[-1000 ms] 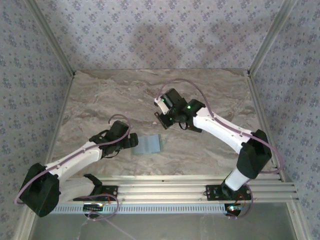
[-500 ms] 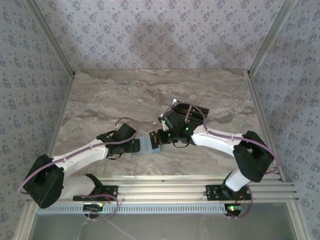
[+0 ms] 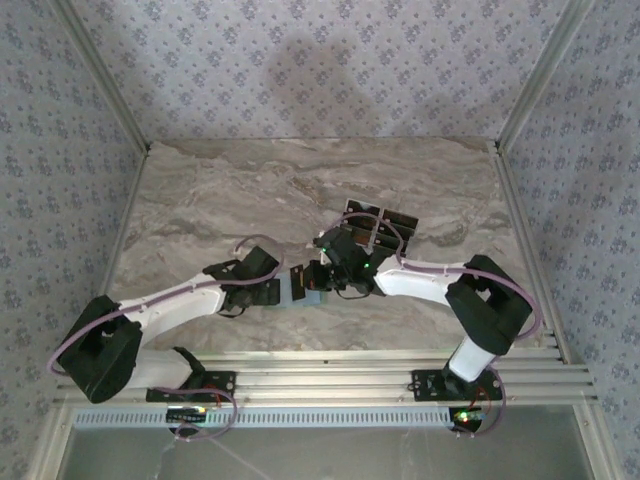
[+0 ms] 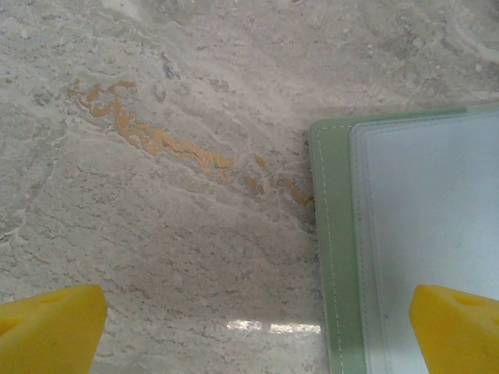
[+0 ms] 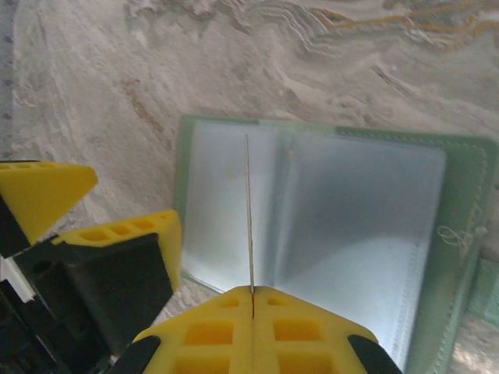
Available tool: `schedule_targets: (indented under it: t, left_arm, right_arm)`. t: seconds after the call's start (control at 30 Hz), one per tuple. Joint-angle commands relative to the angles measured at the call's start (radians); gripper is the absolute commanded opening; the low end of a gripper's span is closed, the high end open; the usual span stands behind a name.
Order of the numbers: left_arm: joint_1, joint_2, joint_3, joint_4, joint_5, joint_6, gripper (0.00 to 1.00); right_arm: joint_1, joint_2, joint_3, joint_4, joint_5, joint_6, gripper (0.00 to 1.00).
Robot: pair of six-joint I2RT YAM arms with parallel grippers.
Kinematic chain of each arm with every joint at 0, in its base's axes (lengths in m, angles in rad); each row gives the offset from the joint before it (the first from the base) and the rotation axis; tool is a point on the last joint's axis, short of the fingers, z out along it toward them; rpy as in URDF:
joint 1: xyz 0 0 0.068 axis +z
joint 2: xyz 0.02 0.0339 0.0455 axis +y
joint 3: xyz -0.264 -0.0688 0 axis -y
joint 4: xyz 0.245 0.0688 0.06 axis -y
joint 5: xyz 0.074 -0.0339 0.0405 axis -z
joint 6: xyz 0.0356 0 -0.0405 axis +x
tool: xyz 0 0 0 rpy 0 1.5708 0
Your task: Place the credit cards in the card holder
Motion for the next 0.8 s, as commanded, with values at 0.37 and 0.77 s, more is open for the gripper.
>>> schedule_targets:
  t: [0.37, 0.77]
  left_arm:
    - [-0.006, 0.031, -0.005, -0.047, -0.054, -0.056, 0.99]
    - [-0.005, 0.052, -0.019, -0.067, -0.051, -0.099, 0.96]
  right_arm:
    - [-0.020, 0.004, -0.096, 0.072, 0.002, 0.032, 0.00]
    - [-0.028, -0.010, -0.080, 0.097, -0.025, 0.039, 0.00]
